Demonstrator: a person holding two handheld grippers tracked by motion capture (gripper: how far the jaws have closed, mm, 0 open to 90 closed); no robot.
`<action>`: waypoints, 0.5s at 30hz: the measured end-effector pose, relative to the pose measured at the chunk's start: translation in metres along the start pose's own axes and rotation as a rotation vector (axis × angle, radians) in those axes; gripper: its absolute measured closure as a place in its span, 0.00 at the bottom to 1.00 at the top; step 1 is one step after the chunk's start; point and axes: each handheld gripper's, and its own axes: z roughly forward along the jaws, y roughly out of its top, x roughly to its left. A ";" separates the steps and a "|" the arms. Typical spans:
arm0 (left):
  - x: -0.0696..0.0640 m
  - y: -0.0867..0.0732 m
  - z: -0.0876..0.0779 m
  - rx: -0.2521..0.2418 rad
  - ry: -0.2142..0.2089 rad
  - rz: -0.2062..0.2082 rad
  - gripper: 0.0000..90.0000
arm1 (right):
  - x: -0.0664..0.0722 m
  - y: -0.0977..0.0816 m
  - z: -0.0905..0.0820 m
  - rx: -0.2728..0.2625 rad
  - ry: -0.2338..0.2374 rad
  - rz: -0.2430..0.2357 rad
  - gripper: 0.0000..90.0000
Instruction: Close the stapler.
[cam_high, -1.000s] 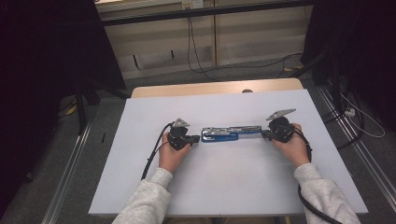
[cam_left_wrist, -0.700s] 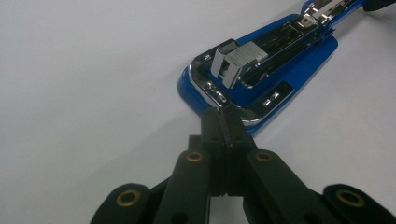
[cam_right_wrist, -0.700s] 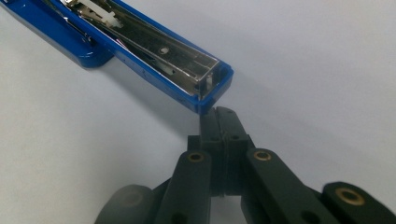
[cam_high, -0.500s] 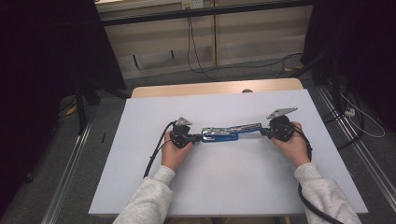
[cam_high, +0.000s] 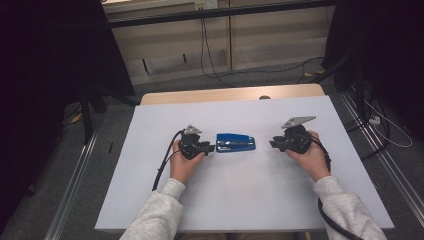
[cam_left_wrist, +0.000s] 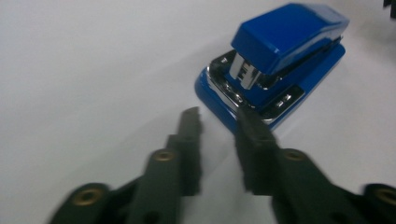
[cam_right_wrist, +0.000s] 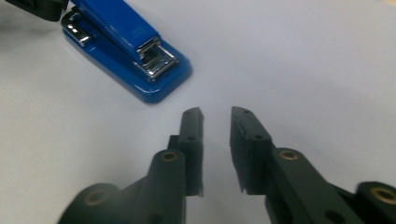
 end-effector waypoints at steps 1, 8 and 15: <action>0.001 -0.001 -0.004 -0.004 -0.004 0.001 0.56 | 0.001 -0.001 0.000 -0.007 0.022 0.019 0.65; 0.004 -0.011 -0.038 -0.064 -0.019 -0.008 0.35 | 0.012 -0.005 -0.008 -0.025 0.060 0.042 0.41; 0.000 -0.020 -0.066 -0.123 -0.039 -0.026 0.25 | 0.018 -0.016 -0.022 -0.057 0.074 0.065 0.29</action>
